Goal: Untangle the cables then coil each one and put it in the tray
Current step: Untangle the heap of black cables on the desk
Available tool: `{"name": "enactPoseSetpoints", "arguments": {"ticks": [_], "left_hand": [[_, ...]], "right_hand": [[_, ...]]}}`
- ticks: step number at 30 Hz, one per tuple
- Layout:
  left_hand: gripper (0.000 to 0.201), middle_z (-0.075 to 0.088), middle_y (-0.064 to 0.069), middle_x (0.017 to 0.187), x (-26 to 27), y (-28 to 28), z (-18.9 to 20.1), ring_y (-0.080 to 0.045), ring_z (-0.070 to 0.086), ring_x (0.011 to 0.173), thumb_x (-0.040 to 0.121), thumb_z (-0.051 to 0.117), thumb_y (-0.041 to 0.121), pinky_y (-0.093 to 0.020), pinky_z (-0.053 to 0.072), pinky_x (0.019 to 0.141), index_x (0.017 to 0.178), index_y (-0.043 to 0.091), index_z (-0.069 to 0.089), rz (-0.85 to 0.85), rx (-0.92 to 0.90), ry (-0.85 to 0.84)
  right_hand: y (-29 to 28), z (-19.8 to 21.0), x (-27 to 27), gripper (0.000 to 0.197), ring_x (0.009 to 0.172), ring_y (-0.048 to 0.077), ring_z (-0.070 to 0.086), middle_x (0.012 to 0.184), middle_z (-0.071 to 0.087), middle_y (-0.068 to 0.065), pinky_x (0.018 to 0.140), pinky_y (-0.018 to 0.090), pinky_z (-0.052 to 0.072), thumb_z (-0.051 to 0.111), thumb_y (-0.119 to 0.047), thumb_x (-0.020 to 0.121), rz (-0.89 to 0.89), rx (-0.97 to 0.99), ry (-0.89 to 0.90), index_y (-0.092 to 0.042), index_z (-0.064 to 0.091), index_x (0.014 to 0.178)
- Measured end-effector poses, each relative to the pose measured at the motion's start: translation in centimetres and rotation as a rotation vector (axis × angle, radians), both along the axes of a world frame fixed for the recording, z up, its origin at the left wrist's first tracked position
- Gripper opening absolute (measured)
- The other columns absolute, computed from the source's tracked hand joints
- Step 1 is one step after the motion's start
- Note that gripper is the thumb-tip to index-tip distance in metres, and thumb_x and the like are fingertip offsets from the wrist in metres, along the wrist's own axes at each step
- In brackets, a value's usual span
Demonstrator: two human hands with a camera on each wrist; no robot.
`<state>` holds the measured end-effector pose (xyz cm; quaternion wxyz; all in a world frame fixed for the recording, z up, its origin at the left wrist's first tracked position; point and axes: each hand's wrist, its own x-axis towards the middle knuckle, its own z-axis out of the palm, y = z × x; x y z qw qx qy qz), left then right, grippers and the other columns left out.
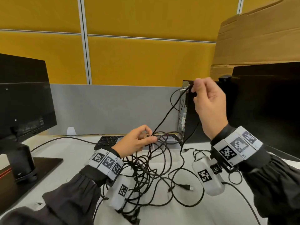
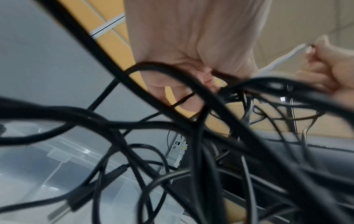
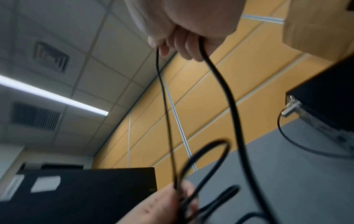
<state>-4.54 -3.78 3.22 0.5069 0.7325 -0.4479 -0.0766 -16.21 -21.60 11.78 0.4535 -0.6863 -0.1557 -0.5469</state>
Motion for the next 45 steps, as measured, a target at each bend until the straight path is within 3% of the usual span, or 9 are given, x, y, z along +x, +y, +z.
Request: {"name": "enactPoseSetpoints", "arguments": {"ticks": [8,17,22,28,31,33,37,41,45], "left_hand": [[0.014,0.044,0.011,0.058,1.4,2.3,-1.0,-0.009,0.043,0.058,0.094,0.053,0.028,-0.026,0.038,0.057,0.082,0.022,0.059,0.224,-0.069,-0.030],[0.022,0.045,0.002,0.077,0.8,2.2,-2.0,-0.018,0.048,0.079,0.092,0.053,0.032,-0.029,0.039,0.074,0.084,0.015,0.065,0.525,-0.321,0.032],[0.014,0.052,-0.005,0.112,0.1,1.9,-2.3,-0.016,0.046,0.109,0.091,0.053,0.034,-0.026,0.037,0.096,0.083,0.028,0.063,0.538,-0.257,-0.063],[0.019,0.053,0.001,0.076,-0.9,2.1,-1.5,0.000,0.048,0.067,0.094,0.048,0.031,-0.009,0.038,0.062,0.081,0.023,0.059,0.466,-0.280,-0.128],[0.023,0.060,-0.011,0.079,-1.1,2.2,-1.4,-0.010,0.056,0.073,0.095,0.047,0.031,-0.017,0.041,0.067,0.084,0.015,0.059,0.448,-0.292,-0.120],[0.025,0.066,-0.013,0.092,-1.2,2.1,-1.3,-0.022,0.062,0.087,0.095,0.047,0.032,-0.027,0.046,0.075,0.088,0.012,0.060,0.439,-0.301,-0.089],[0.021,0.069,0.003,0.091,-1.8,1.9,-0.9,-0.012,0.067,0.083,0.096,0.046,0.030,-0.032,0.049,0.077,0.088,0.017,0.060,0.429,-0.317,-0.020],[0.022,0.067,-0.004,0.091,-2.3,1.9,-0.5,-0.015,0.070,0.077,0.096,0.046,0.028,-0.044,0.054,0.075,0.089,0.012,0.059,0.388,-0.343,0.046],[0.022,0.068,-0.008,0.087,-3.0,1.9,0.0,-0.025,0.071,0.069,0.096,0.047,0.026,-0.034,0.055,0.054,0.097,0.005,0.055,0.334,-0.397,0.191]], "right_hand": [[-3.4,0.0,-2.2,0.029,0.041,0.006,0.028,0.050,0.037,-0.011,0.038,0.019,0.022,0.041,-0.029,0.100,-0.094,0.211,-0.108,-0.026,0.048,0.072],[-4.8,-4.4,-4.0,0.020,0.040,0.013,0.047,0.059,0.058,0.001,0.040,0.021,0.042,0.054,-0.042,0.087,-0.158,-0.401,1.055,-0.026,0.060,0.095],[-1.8,-3.5,-3.7,0.061,0.071,0.012,0.067,0.102,0.064,-0.007,0.069,0.029,0.058,0.062,-0.048,0.071,0.106,-0.521,1.217,-0.040,0.039,0.127],[0.3,-3.0,-1.3,0.082,0.113,0.014,0.059,0.136,0.046,-0.012,0.076,0.038,0.057,0.057,-0.079,0.059,0.513,-0.134,1.140,-0.043,0.042,0.131],[0.9,-3.6,0.0,0.063,0.124,0.015,0.048,0.135,0.046,-0.012,0.085,0.045,0.055,0.054,-0.069,0.073,0.492,0.087,1.001,-0.030,0.050,0.122],[1.7,-4.2,0.9,0.034,0.119,0.007,0.048,0.127,0.049,-0.015,0.094,0.042,0.050,0.056,-0.049,0.082,0.399,0.054,0.904,-0.026,0.053,0.107],[3.1,-5.3,2.6,0.006,0.118,0.005,0.052,0.127,0.057,-0.006,0.093,0.034,0.048,0.049,-0.019,0.093,0.452,0.059,0.788,-0.019,0.043,0.093],[4.0,-5.8,3.1,0.007,0.113,0.011,0.058,0.115,0.064,0.004,0.081,0.036,0.054,0.040,-0.012,0.098,0.480,0.150,0.613,-0.017,0.045,0.098],[4.5,-7.0,3.0,0.019,0.113,0.003,0.050,0.117,0.055,-0.014,0.087,0.026,0.050,0.047,-0.029,0.095,0.245,-0.184,0.521,-0.024,0.049,0.113]]}}
